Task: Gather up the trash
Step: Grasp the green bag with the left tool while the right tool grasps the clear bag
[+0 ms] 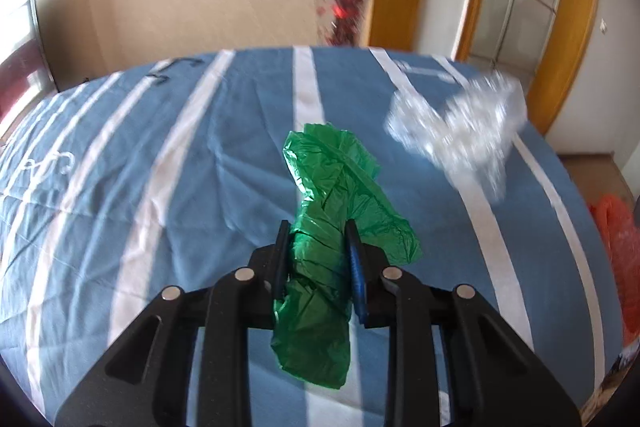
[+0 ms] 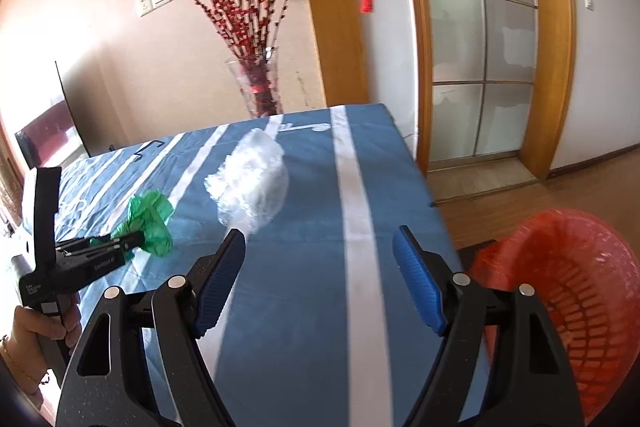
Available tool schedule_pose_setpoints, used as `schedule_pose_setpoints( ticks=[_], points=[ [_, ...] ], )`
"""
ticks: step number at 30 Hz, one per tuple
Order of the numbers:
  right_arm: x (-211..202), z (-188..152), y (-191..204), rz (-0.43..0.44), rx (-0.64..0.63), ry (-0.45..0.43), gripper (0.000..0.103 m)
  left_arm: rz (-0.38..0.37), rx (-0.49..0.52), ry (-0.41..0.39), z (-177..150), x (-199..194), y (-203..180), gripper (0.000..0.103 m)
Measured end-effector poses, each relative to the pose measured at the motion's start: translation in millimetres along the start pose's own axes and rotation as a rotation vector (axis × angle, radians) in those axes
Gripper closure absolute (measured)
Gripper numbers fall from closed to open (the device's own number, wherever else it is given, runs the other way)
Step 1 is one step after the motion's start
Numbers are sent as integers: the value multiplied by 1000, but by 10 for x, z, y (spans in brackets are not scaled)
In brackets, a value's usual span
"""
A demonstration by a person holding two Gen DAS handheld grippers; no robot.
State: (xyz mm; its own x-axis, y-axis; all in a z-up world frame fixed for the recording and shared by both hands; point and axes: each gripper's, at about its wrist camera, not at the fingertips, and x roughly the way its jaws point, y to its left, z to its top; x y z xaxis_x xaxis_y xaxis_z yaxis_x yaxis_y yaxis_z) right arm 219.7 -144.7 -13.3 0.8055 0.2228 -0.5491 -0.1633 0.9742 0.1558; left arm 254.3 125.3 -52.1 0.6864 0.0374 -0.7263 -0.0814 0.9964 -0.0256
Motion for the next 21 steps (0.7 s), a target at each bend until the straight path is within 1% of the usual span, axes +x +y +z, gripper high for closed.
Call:
schedule_pose_setpoints(
  ticks=[4, 8, 13, 16, 18, 20, 21],
  points=[
    [276, 114, 224, 33, -24, 12, 27, 40, -48, -51, 64, -71, 212, 76],
    [643, 293, 410, 47, -9, 21, 27, 50, -102, -64, 96, -88, 438, 76],
    [1128, 465, 510, 21, 50, 58, 27, 53, -128, -66, 116, -54, 619, 76],
    [1364, 481, 552, 5, 64, 94, 27, 50, -131, -66, 106, -37, 671, 76],
    [1454, 456, 592, -3, 51, 116, 35, 45, -132, -64, 92, -30, 685, 76],
    [1516, 410, 625, 1, 28, 149, 67, 43, -128, -63, 81, -25, 687, 76],
    [1523, 377, 639, 2, 13, 164, 76, 43, -127, -63, 73, -25, 681, 76]
  ],
)
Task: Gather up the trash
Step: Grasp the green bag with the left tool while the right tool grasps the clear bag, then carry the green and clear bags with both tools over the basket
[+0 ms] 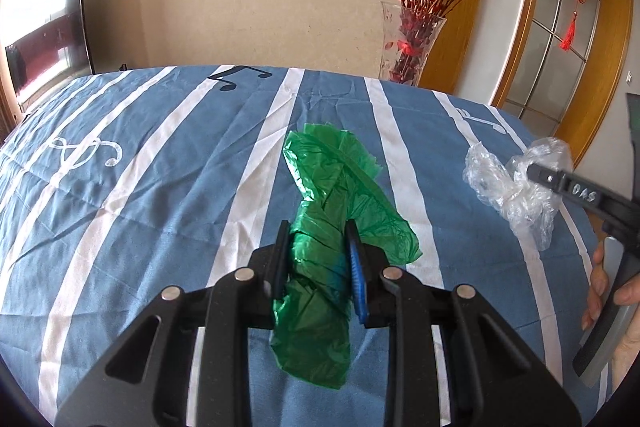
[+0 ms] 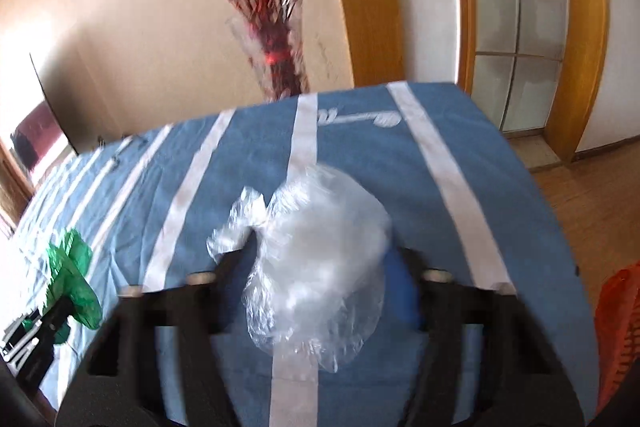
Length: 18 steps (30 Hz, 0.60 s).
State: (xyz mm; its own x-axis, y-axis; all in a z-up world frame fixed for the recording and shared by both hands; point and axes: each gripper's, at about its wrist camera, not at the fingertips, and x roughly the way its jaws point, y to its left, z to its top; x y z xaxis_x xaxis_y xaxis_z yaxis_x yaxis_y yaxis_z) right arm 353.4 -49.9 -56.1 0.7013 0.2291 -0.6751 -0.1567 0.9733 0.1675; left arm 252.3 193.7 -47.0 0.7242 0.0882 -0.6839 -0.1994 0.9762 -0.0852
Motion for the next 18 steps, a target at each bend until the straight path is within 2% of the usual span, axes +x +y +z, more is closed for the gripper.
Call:
schedule_pose_setpoints(
  ticks=[1, 3, 10, 18],
  points=[
    [-18, -34, 4, 3, -11, 1, 90, -3, 1, 2, -7, -3, -5, 76],
    [-101, -76, -5, 0, -28, -10, 95, -8, 2, 3, -23, -23, -27, 76],
    [-735, -123, -230, -9, -31, -117, 98, -36, 36, -18, -34, -204, -244, 76],
    [-1356, -213, -582, -69, -26, -187, 98, -104, 97, -47, -51, -493, -770, 76]
  ],
)
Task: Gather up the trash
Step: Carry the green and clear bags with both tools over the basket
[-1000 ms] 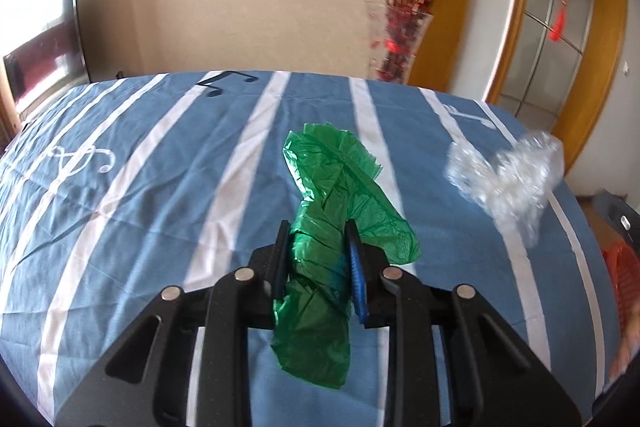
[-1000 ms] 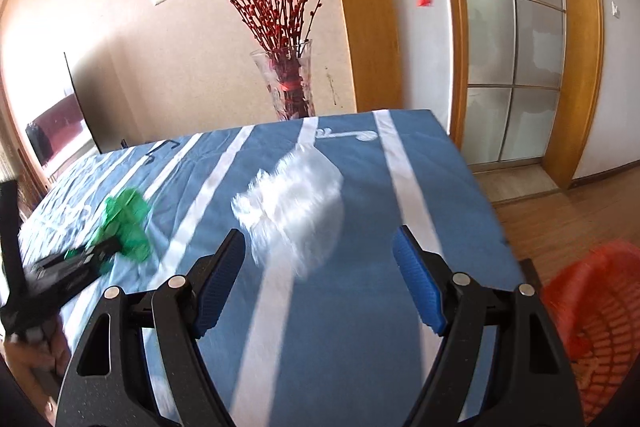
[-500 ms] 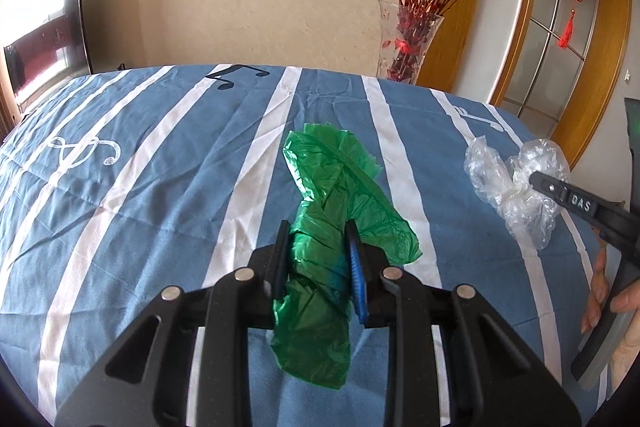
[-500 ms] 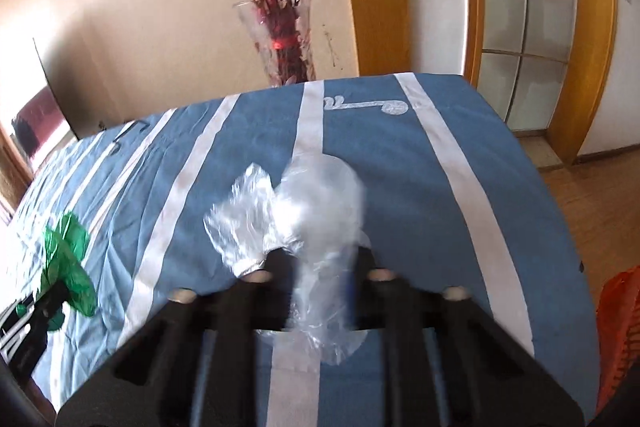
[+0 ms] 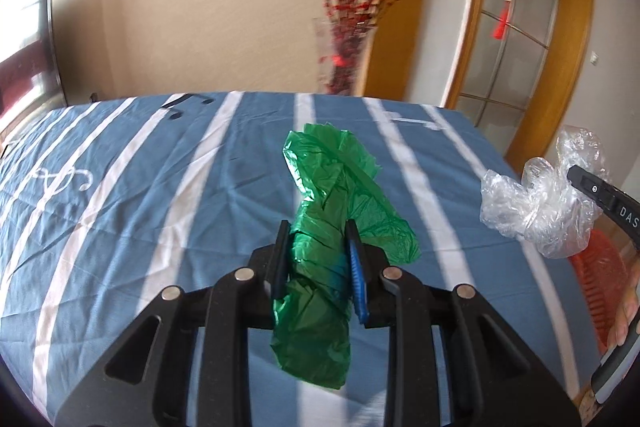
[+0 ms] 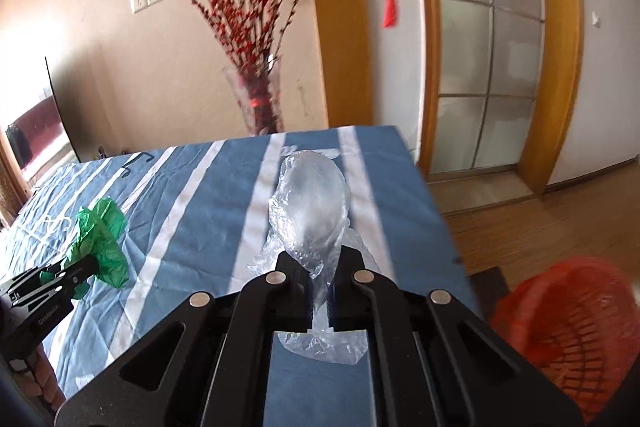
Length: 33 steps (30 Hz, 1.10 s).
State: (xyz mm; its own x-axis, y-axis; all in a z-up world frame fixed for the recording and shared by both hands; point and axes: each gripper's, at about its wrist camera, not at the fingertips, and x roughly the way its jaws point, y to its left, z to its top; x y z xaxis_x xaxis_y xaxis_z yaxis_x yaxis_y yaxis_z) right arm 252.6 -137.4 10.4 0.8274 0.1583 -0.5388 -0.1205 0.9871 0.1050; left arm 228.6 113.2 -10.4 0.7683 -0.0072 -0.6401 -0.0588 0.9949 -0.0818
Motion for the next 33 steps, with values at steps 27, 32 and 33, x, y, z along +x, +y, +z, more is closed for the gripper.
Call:
schedule_pose_setpoints(
  ticks=[27, 32, 33],
  points=[
    [-1397, -271, -1584, -198, 188, -166, 98, -385, 211, 24, -235, -484, -2256, 76],
    [-1556, -336, -1785, -228, 222, -189, 98, -443, 245, 42, -319, -535, -2573, 76],
    [-1588, -349, -1832, -235, 229, -193, 98, -450, 252, 45, -337, -547, -2626, 76]
  ],
)
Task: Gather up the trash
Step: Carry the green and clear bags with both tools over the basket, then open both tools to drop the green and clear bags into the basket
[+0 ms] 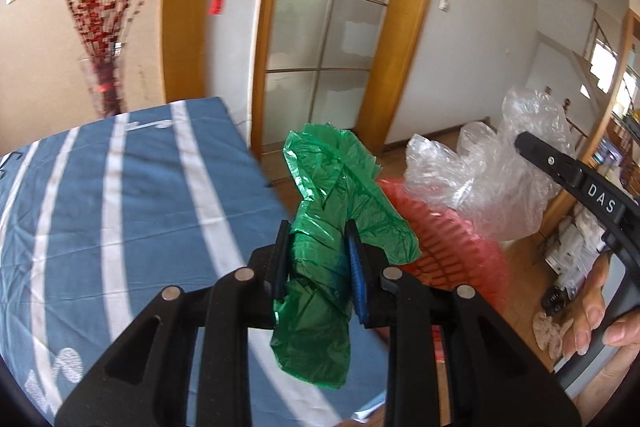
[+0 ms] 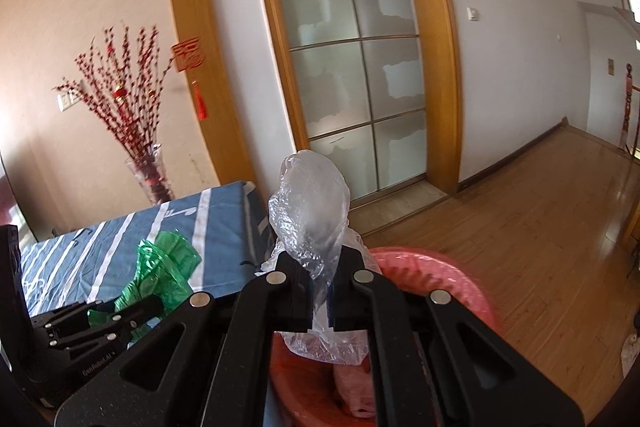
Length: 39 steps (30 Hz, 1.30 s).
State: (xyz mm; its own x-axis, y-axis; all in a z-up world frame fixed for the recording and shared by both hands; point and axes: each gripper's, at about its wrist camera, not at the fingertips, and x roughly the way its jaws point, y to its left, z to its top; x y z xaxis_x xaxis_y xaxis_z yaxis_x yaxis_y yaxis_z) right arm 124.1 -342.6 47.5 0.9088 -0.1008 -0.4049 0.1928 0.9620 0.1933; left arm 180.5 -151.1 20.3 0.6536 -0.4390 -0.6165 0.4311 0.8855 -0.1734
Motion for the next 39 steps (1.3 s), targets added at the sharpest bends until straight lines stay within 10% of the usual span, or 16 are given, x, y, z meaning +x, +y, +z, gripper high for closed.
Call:
schedule_pose_setpoints(
  ticks=[24, 39],
  points=[
    [101, -98, -778, -46, 170, 44, 95, -128, 65, 139, -59, 764, -758, 69],
    [-244, -425, -828, -84, 177, 23, 27, 0, 51, 29, -321, 340, -390, 28]
  ],
)
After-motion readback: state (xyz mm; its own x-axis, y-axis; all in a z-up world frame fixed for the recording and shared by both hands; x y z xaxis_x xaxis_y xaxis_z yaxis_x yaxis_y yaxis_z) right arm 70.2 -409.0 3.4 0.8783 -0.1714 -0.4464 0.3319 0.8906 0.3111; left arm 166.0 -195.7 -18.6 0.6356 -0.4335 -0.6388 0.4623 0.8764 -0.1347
